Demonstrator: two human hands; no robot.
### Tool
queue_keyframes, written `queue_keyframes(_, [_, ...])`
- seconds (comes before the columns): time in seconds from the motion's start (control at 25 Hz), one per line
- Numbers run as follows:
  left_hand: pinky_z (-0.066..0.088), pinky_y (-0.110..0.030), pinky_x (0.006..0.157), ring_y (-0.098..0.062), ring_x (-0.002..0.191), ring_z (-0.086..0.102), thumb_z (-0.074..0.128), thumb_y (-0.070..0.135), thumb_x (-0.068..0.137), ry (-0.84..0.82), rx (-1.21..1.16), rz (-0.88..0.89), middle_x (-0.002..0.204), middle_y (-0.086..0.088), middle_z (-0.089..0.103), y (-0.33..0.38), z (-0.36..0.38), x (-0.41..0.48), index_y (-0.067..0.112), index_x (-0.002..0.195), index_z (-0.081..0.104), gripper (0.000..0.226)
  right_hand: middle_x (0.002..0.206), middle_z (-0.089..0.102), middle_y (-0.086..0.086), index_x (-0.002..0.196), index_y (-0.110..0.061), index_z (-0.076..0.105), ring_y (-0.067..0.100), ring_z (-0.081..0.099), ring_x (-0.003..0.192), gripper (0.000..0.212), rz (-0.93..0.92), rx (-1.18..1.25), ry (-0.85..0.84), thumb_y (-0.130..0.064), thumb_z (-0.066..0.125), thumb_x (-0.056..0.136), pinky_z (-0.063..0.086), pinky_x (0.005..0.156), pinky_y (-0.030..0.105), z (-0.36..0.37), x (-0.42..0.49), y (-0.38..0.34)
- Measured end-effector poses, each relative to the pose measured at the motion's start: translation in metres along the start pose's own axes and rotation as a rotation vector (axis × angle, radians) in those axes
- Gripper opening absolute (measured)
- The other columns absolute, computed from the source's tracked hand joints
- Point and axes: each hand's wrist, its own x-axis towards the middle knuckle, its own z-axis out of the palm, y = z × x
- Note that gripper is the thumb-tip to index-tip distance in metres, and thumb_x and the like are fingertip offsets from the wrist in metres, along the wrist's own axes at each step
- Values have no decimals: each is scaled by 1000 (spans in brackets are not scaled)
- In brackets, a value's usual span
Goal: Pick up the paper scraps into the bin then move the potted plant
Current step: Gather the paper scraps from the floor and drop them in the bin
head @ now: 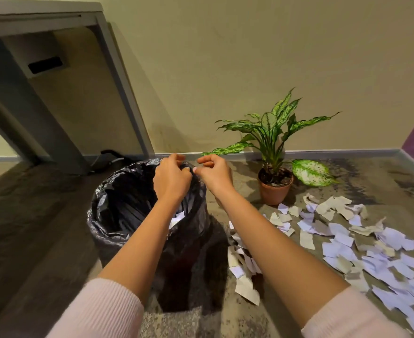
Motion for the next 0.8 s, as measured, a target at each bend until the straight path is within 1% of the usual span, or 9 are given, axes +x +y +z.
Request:
queue_keyframes(0.08, [49, -41, 90, -24, 110, 58, 59, 22, 86, 9, -33, 145, 116, -1, 64, 33, 17, -14, 22, 113, 63, 27, 91, 67, -4, 74, -32, 60, 27, 58, 104, 14, -32, -33, 70, -26, 72, 70, 51, 90, 44, -34, 1, 6])
queue_keyframes(0.16, [48, -41, 90, -23, 110, 56, 57, 18, 86, -28, -48, 263, 115, -1, 63, 60, 43, -34, 21, 112, 63, 27, 93, 69, 0, 75, -29, 61, 27, 59, 102, 12, -39, -97, 135, -22, 70, 74, 51, 89, 41, -75, -1, 16])
queue_keyframes(0.24, [47, -38, 89, -24, 108, 56, 57, 16, 84, -121, -64, 319, 112, -3, 64, 81, 79, -62, 20, 111, 64, 29, 95, 71, 3, 82, -28, 64, 27, 61, 101, 15, 9, -175, 194, -15, 67, 75, 50, 90, 39, -117, -5, 37])
queue_keyframes(0.32, [50, -40, 86, -25, 104, 59, 58, 18, 83, -237, -83, 302, 108, -4, 64, 96, 116, -95, 21, 109, 65, 27, 98, 72, 4, 84, -26, 66, 27, 62, 101, 17, 97, -283, 213, -11, 65, 76, 51, 90, 36, -158, -15, 64])
queue_keyframes(0.4, [51, -41, 84, -26, 103, 60, 57, 20, 83, -380, -75, 281, 108, -4, 66, 104, 153, -132, 22, 106, 64, 24, 100, 73, 6, 79, -25, 65, 28, 63, 100, 14, 196, -368, 198, -11, 64, 76, 52, 86, 34, -200, -28, 97])
queue_keyframes(0.48, [51, -39, 85, -26, 105, 62, 58, 21, 84, -530, -52, 312, 111, -4, 68, 105, 188, -169, 23, 107, 65, 24, 102, 73, 8, 77, -21, 67, 29, 64, 101, 11, 287, -418, 193, -11, 64, 77, 53, 87, 34, -241, -45, 133])
queue_keyframes(0.56, [51, -36, 86, -26, 106, 63, 60, 23, 85, -657, -21, 342, 111, -4, 69, 105, 218, -204, 20, 108, 66, 24, 103, 72, 10, 86, -13, 73, 31, 65, 101, 14, 385, -506, 181, -11, 63, 78, 54, 87, 36, -279, -64, 169])
queue_keyframes(0.68, [50, -34, 88, -24, 106, 63, 66, 24, 85, -841, -7, 334, 112, -4, 68, 105, 255, -256, 17, 110, 66, 26, 103, 71, 15, 97, -8, 73, 33, 66, 97, 21, 532, -683, 107, -13, 62, 80, 56, 83, 36, -327, -95, 215])
queue_keyframes(0.8, [47, -29, 86, -23, 106, 63, 68, 26, 84, -1024, 15, 350, 113, -3, 68, 108, 281, -306, 18, 111, 66, 28, 96, 69, 15, 86, -5, 68, 28, 66, 84, 12, 670, -826, -29, -12, 67, 77, 55, 72, 33, -361, -128, 248])
